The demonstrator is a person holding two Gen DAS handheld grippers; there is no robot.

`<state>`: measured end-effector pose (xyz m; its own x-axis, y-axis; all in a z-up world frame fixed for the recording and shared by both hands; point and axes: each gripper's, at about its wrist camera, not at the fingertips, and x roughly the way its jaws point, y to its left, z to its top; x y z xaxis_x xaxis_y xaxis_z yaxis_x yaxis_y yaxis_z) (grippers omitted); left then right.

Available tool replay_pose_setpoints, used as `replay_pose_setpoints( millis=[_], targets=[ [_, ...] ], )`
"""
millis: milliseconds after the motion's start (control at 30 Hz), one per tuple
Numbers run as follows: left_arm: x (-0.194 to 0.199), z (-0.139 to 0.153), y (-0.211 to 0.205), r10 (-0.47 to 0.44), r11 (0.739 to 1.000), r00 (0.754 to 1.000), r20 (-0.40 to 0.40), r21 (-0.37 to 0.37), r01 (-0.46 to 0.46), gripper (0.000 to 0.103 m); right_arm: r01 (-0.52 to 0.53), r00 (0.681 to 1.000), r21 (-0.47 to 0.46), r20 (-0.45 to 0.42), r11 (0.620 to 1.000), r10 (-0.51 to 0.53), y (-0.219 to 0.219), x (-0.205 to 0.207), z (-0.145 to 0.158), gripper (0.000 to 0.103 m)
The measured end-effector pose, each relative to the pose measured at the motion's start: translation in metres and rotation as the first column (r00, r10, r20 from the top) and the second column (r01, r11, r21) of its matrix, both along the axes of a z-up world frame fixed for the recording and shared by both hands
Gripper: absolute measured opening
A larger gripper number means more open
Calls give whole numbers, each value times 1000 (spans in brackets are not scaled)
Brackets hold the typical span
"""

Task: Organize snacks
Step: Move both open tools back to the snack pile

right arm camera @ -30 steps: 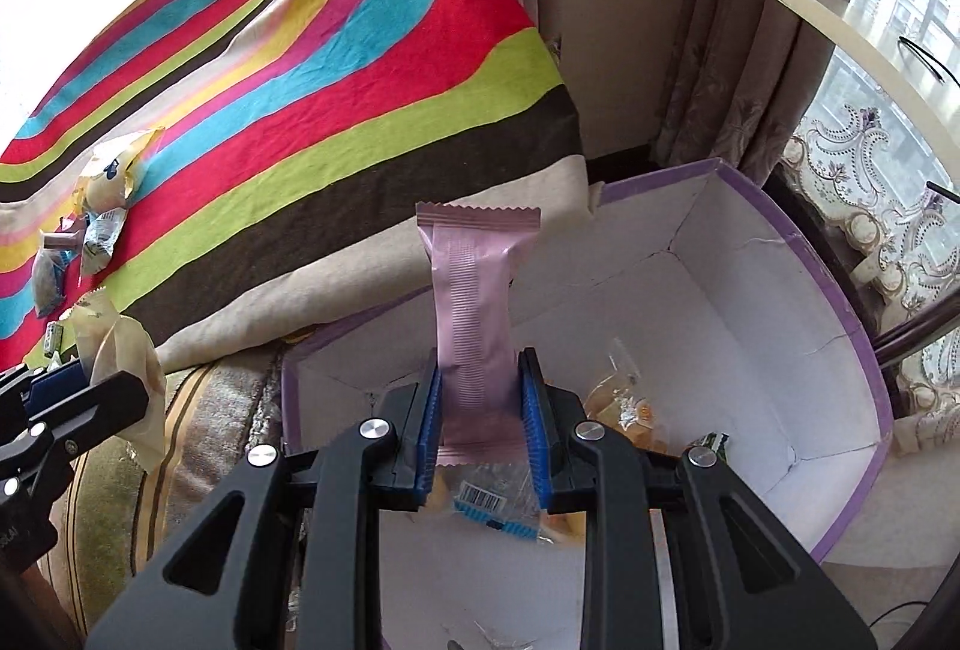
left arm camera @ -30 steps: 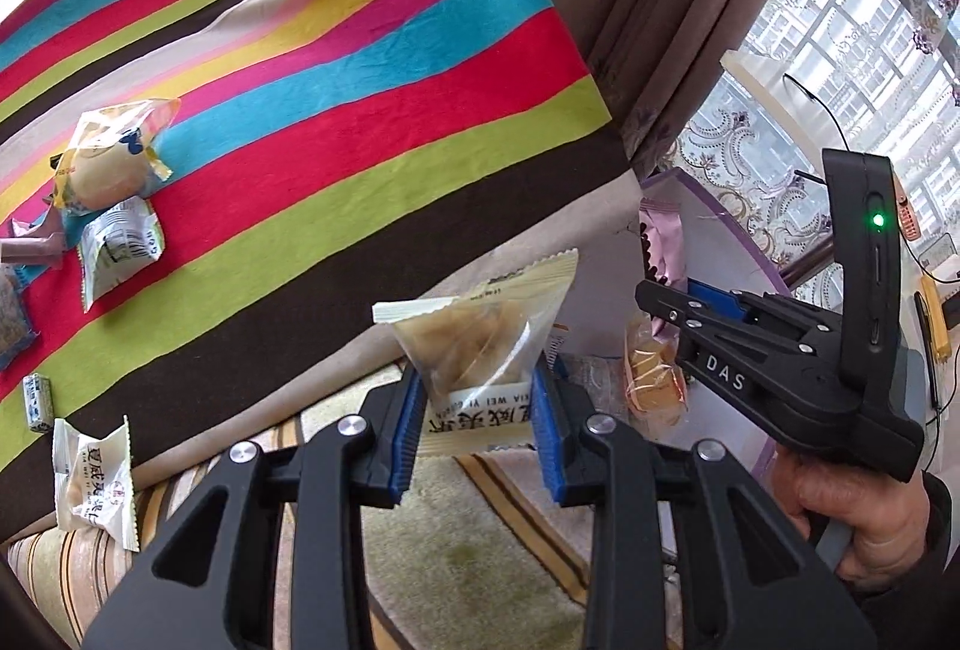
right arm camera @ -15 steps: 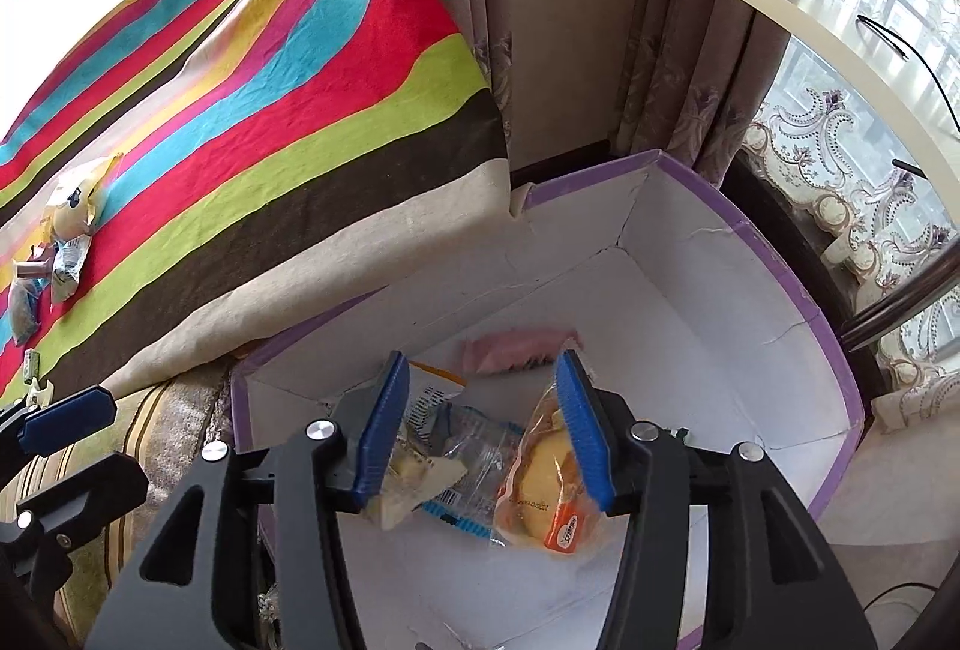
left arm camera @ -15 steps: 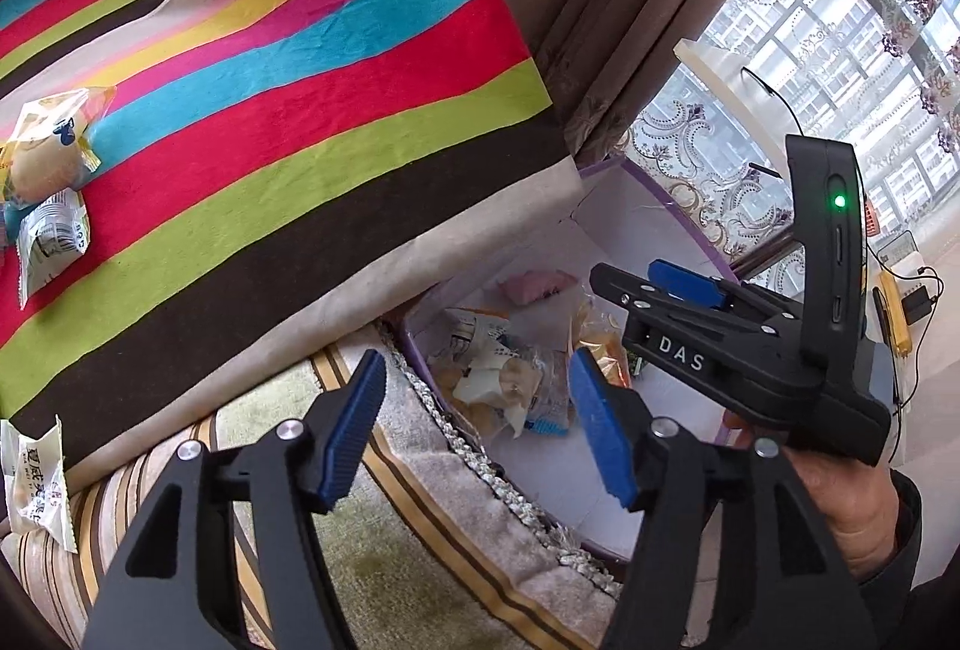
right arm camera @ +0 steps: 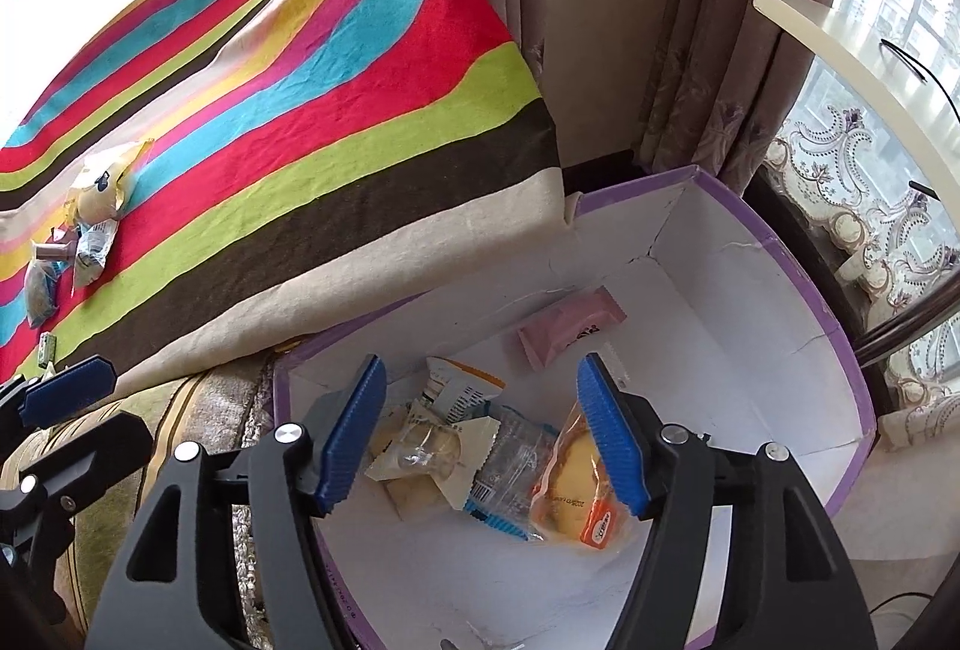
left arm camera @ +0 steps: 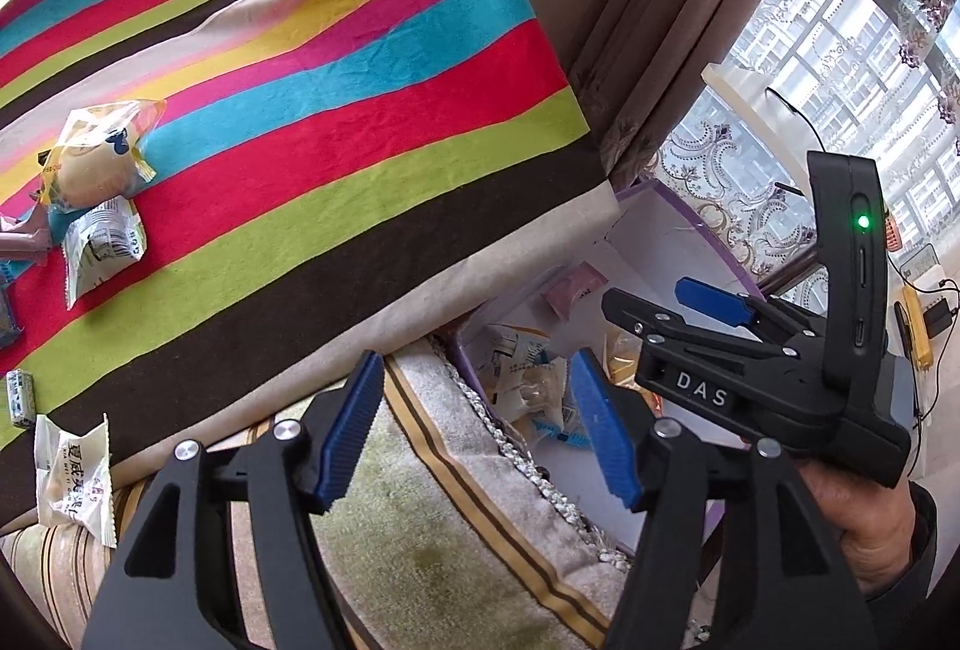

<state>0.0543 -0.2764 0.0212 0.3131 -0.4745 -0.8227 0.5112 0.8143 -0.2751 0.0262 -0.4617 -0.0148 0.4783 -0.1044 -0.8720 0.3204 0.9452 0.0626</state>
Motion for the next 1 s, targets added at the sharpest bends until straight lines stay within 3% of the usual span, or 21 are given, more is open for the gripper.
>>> replay_pose_setpoints(
  millis=[433,1000],
  targets=[
    [20,3,57,191,980,981,33,51,-193,72,-105,994,9,5,994,105,45,16,7,65],
    [32,2,119,336,940,941,32,58,-337,74,-226,974,-11,9,974,226,111,44,18,65]
  ],
)
